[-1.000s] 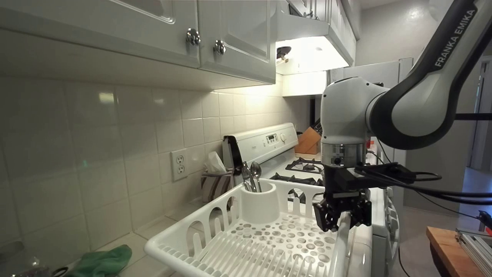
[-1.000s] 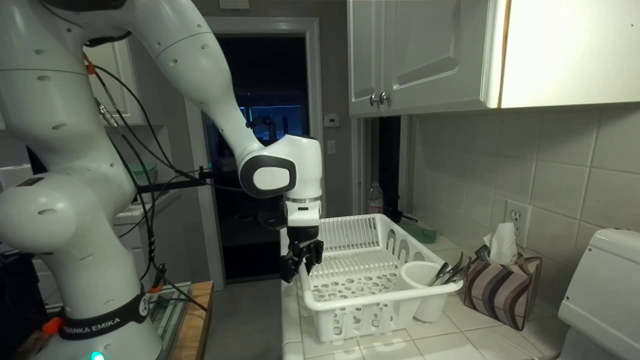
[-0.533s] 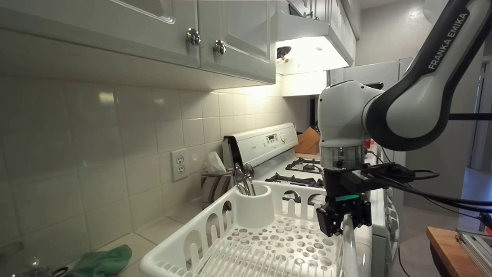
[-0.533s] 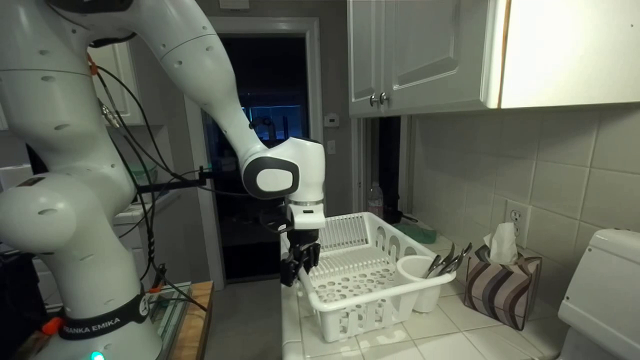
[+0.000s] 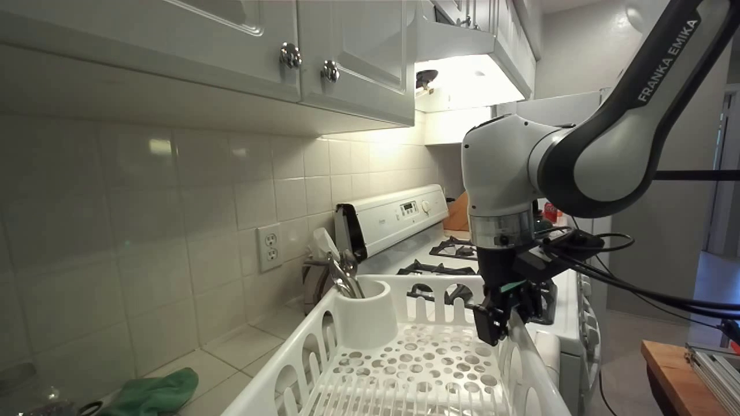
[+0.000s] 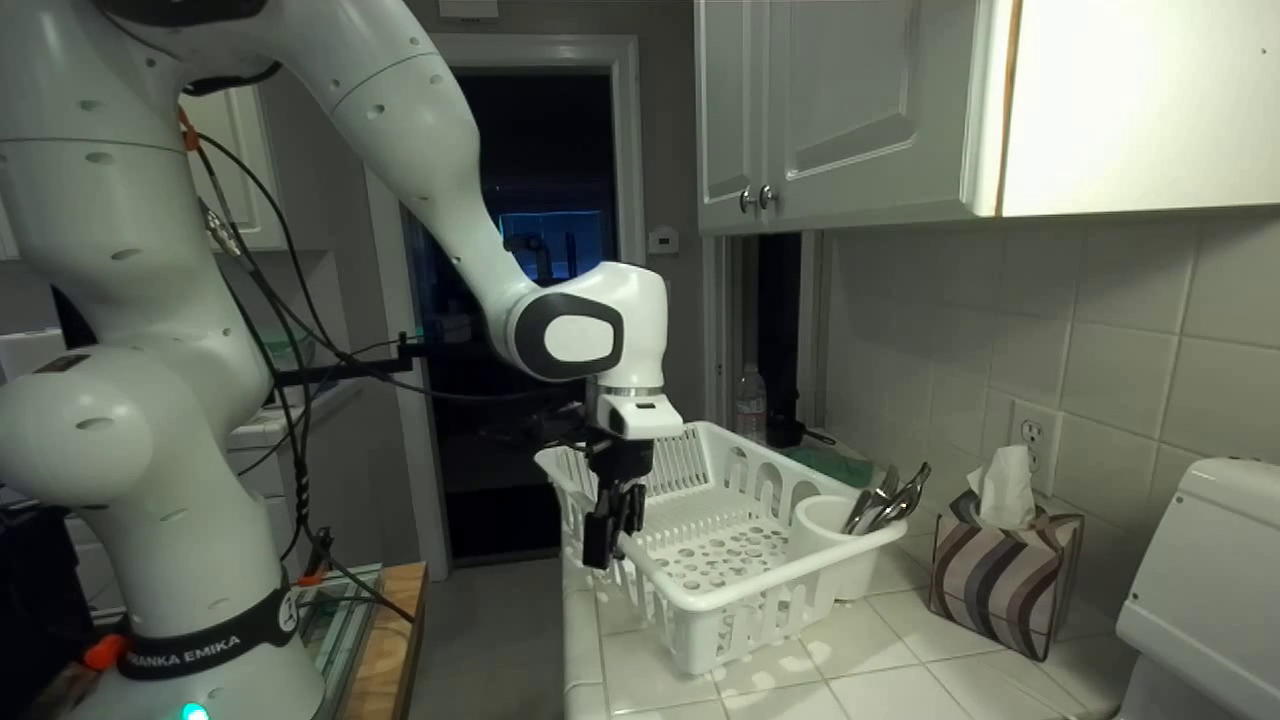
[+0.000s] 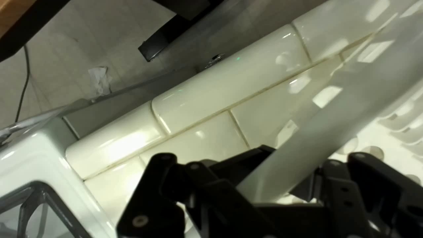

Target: Turn the white object to the left

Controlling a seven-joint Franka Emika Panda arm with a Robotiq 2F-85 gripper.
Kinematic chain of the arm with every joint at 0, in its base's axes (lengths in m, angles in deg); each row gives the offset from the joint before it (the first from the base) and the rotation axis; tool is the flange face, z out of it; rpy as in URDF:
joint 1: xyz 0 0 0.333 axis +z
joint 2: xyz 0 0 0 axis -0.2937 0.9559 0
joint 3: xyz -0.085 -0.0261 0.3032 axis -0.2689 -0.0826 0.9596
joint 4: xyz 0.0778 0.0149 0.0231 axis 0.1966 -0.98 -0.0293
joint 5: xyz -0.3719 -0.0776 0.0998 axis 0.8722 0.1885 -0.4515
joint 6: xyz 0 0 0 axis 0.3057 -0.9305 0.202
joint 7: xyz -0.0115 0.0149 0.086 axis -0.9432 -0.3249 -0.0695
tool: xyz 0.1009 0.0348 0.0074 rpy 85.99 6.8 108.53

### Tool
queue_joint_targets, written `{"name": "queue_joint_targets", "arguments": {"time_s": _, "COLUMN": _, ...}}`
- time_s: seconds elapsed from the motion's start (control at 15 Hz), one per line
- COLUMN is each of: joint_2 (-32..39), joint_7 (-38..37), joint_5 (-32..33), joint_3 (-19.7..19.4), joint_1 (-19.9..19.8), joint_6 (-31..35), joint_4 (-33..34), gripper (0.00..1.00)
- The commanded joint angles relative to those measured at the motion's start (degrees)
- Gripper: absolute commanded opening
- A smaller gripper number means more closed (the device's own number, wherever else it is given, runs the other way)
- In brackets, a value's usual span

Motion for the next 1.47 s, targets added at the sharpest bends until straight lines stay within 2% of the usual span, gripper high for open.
{"name": "queue_joint_targets", "arguments": {"time_s": 0.0, "joint_2": 1.9, "joint_7": 1.3, "joint_5": 7.0, "joint_3": -1.2, "joint_1": 0.1, "joint_6": -2.3, "joint_4": 3.0, "gripper": 0.0}}
{"name": "queue_joint_targets", "arguments": {"time_s": 0.33, "joint_2": 3.9, "joint_7": 3.0, "joint_5": 13.2, "joint_3": -2.3, "joint_1": 0.7, "joint_6": -1.8, "joint_4": 4.1, "gripper": 0.0}}
{"name": "queue_joint_targets", "arguments": {"time_s": 0.73, "joint_2": 5.5, "joint_7": 5.3, "joint_5": 17.6, "joint_3": -2.5, "joint_1": 2.1, "joint_6": -0.2, "joint_4": 4.9, "gripper": 0.0}}
{"name": "queue_joint_targets", "arguments": {"time_s": 1.4, "joint_2": 8.5, "joint_7": 6.8, "joint_5": 32.1, "joint_3": -4.0, "joint_1": 2.5, "joint_6": 0.5, "joint_4": 9.1, "gripper": 0.0}}
